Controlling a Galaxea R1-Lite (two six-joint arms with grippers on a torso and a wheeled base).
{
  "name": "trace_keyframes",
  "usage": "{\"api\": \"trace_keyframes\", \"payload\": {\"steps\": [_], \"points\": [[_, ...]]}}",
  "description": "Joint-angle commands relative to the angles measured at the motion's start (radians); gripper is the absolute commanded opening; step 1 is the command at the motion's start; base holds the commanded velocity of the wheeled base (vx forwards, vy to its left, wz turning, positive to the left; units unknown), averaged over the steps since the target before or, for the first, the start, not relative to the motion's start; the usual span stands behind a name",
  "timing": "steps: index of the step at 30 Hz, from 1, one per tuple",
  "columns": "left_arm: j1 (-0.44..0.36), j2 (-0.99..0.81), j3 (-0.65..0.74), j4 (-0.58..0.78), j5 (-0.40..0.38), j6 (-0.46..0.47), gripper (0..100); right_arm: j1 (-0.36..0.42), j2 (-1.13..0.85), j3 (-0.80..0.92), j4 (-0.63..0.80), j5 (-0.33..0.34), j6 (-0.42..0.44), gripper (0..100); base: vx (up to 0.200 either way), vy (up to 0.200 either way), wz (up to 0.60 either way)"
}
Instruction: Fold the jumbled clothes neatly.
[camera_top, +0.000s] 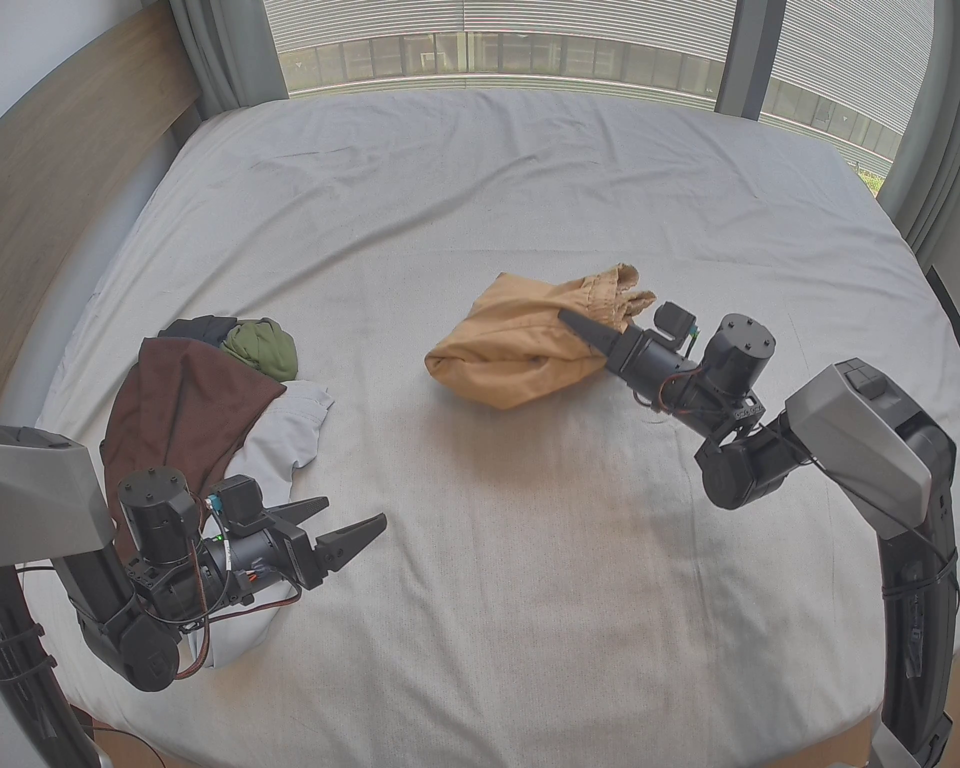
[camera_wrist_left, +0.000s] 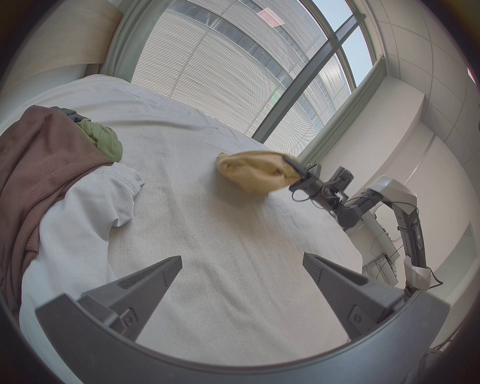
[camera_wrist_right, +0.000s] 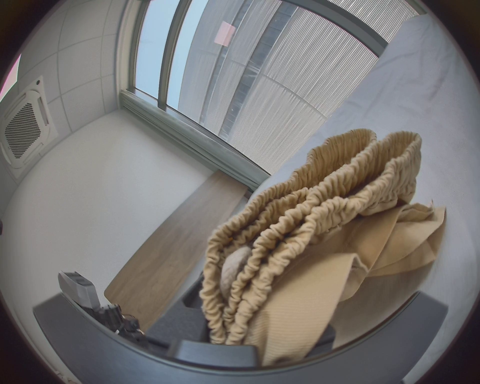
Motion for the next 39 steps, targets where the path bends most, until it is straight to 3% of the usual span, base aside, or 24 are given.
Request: {"api": "trace_keyframes", "payload": {"steps": [1, 9, 23, 24, 32, 35, 39], "points": [[0.001, 0.000, 0.001, 0.000, 0.000, -0.002, 100, -0.014, 0.042, 0.115, -0.025, 0.003, -0.039, 0, 0.000, 0.000, 0.00], [-0.001, 0.003, 0.001, 0.000, 0.000, -0.002, 100, -0.036, 0.030, 0.268, -0.122, 0.001, -0.054, 0, 0.000, 0.000, 0.00], [-0.001, 0.000, -0.001, 0.000, 0.000, -0.002, 100, -0.053, 0.036, 0.276, -0.141, 0.001, -0.068, 0, 0.000, 0.000, 0.00], [-0.001, 0.000, 0.001, 0.000, 0.000, 0.000, 100, -0.053, 0.036, 0.276, -0.141, 0.001, -0.068, 100, 0.000, 0.000, 0.00], [0.001, 0.000, -0.003, -0.002, 0.000, -0.002, 100, -0.031, 0.011, 0.370, -0.146, 0.001, -0.080, 100, 0.000, 0.000, 0.00], [0.001, -0.007, -0.001, -0.002, 0.000, -0.002, 100, -0.011, -0.004, 0.474, -0.149, 0.004, -0.178, 100, 0.000, 0.000, 0.00], [0.001, -0.008, -0.006, -0.002, 0.000, 0.000, 100, 0.015, -0.006, 0.552, -0.157, 0.006, -0.227, 100, 0.000, 0.000, 0.00]]}}
